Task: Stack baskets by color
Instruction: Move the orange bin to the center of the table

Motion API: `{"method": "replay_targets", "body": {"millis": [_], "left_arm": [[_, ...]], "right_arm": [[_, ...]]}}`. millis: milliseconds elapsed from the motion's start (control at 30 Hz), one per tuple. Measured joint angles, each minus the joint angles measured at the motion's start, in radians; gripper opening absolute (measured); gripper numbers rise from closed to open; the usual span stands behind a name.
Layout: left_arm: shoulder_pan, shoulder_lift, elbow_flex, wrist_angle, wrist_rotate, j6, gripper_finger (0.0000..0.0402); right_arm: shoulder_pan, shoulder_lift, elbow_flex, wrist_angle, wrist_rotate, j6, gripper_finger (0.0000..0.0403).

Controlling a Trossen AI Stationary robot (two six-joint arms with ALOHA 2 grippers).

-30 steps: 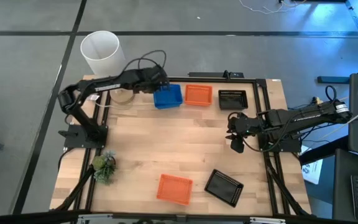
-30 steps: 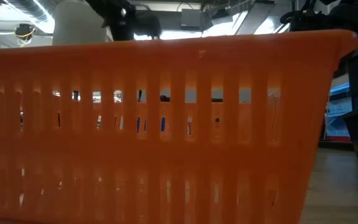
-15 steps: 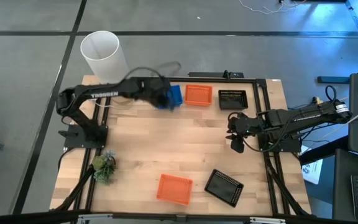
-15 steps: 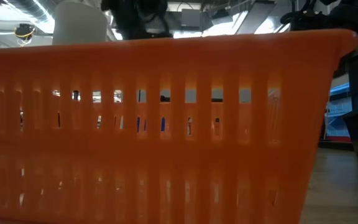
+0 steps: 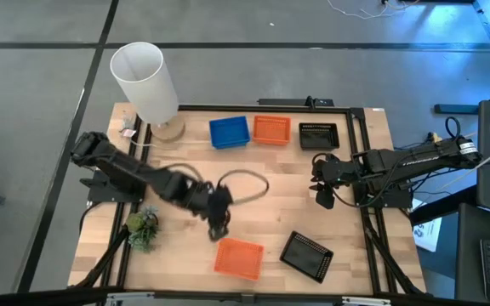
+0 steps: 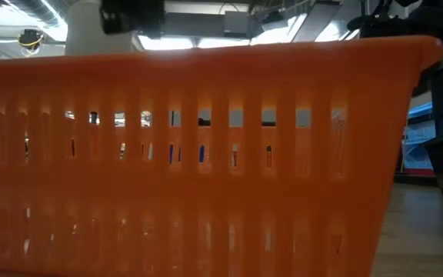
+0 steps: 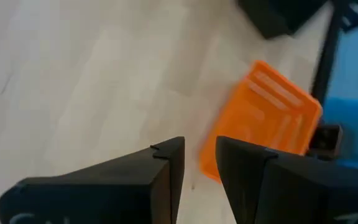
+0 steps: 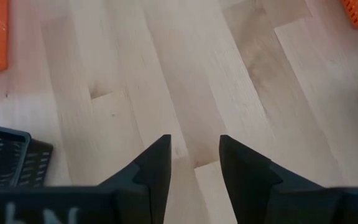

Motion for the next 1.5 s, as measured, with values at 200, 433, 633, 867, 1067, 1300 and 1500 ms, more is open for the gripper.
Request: {"method": "replay_targets", "body": {"millis": [200, 433, 633, 867, 1067, 1300, 1500], "left_arm": [[-0.107, 0.066, -0.002, 0.107, -0.169, 0.162, 0.0082], [-0.079, 0.213, -0.002, 0.246, -0.164, 0.32, 0.0082], [-0.048, 0.288, -0.001, 0.283, 0.038, 0.37, 0.0082], [-0.046, 0.304, -0.001, 0.289, 0.102, 0.374, 0.0082], [-0.046, 0.316, 0.0, 0.282, 0.104, 0.396, 0.0082], [-0.046, 0.406, -0.001, 0.27, 0.155, 0.412, 0.0082], [-0.017, 0.448, 0.0, 0.28, 0.129, 0.431, 0.0069]], "right_arm": [[0.0, 0.0, 0.0, -0.001, 0.0, 0.052, 0.0135], [0.0, 0.0, 0.0, 0.003, 0.0, 0.055, 0.0135], [0.0, 0.0, 0.0, -0.002, -0.02, 0.057, 0.0135], [0.0, 0.0, 0.0, -0.002, -0.019, 0.055, 0.0135], [0.0, 0.0, 0.0, -0.002, -0.018, 0.056, 0.0135], [0.0, 0.0, 0.0, -0.001, -0.016, 0.057, 0.0135], [0.0, 0.0, 0.0, 0.0, -0.016, 0.057, 0.0135]]}}
